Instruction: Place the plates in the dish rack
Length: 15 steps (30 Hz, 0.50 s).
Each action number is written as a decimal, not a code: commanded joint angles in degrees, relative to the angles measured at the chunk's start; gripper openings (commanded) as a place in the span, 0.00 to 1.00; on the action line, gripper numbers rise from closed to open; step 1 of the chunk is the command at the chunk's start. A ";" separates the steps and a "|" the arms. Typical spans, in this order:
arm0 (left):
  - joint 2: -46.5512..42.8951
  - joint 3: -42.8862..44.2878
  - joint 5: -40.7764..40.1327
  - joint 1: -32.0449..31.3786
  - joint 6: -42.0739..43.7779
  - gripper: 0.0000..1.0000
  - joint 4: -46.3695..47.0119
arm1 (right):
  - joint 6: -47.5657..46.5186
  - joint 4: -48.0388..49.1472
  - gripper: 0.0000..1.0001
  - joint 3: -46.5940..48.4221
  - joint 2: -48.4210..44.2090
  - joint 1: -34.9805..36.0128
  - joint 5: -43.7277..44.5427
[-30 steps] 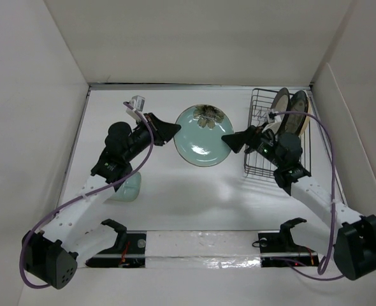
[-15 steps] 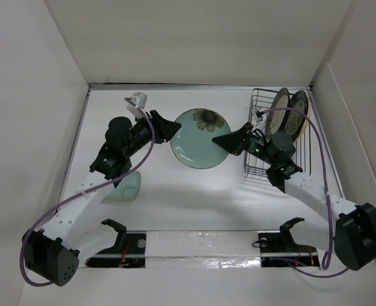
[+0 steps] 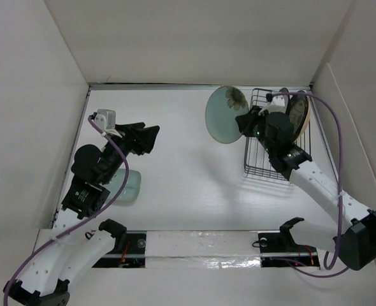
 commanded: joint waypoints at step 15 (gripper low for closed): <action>-11.44 -9.50 -2.10 -0.13 6.05 0.09 -1.20 | -23.98 -11.01 0.00 29.26 17.97 -6.24 48.73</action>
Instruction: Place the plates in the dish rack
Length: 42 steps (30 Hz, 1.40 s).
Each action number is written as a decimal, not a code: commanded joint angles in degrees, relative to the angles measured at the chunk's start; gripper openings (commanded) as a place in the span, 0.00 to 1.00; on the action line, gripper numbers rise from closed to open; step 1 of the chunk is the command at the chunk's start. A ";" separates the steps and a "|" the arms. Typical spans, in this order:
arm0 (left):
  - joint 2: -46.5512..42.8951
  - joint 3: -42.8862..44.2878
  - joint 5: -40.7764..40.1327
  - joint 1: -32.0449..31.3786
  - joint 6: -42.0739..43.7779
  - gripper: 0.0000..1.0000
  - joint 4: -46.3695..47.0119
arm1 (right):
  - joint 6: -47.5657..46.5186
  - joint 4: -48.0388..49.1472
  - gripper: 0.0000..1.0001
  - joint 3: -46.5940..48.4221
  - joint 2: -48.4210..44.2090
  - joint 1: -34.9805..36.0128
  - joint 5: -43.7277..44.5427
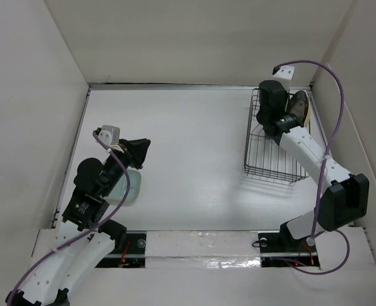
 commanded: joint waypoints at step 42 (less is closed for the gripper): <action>2.54 0.07 -4.05 -0.66 0.41 0.20 1.63 | 10.71 10.95 0.06 -11.27 6.76 -11.35 -15.73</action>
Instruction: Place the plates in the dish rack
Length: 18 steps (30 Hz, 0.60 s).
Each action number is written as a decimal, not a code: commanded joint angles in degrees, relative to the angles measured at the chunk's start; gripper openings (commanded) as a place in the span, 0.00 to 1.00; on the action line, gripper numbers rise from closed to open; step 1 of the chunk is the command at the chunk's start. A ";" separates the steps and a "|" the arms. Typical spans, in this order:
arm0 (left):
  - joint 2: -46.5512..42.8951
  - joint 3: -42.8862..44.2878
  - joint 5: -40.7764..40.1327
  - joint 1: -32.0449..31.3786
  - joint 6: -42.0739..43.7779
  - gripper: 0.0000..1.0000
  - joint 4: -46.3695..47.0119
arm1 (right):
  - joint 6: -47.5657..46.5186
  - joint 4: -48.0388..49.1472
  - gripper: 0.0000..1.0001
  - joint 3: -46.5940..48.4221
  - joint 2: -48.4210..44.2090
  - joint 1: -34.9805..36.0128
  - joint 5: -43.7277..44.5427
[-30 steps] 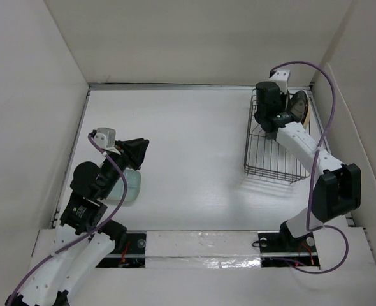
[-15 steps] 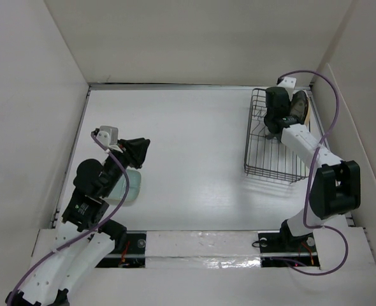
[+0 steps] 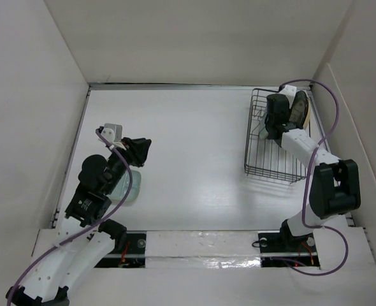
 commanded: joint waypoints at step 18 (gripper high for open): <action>2.20 0.71 -4.81 -0.39 0.41 0.28 1.19 | 4.21 7.19 0.84 -1.65 -16.93 3.93 -2.16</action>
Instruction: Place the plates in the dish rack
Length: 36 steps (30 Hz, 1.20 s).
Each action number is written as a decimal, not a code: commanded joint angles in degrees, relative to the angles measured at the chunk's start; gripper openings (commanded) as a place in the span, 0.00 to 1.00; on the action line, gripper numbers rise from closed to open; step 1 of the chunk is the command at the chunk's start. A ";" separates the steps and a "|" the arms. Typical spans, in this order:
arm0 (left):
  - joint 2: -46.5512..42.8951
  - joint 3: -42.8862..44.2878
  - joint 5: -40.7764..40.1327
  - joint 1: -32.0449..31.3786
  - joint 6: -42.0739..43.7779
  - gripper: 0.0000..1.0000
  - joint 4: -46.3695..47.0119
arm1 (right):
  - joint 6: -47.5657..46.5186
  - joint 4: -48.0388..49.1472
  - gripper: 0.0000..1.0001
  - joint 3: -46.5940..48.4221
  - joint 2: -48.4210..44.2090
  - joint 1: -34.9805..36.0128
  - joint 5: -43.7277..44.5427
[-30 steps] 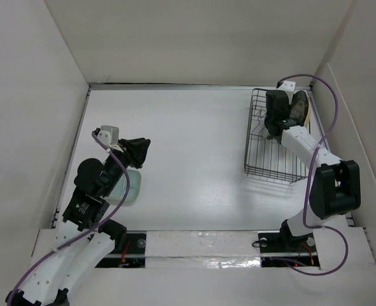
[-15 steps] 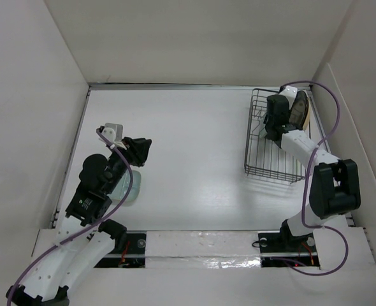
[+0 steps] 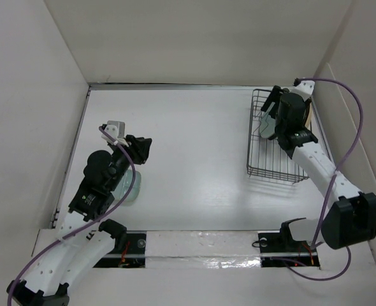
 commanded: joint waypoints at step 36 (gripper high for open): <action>-10.09 -0.52 -10.04 0.13 -0.03 0.31 3.23 | 0.28 2.39 0.80 47.22 62.63 44.39 -51.88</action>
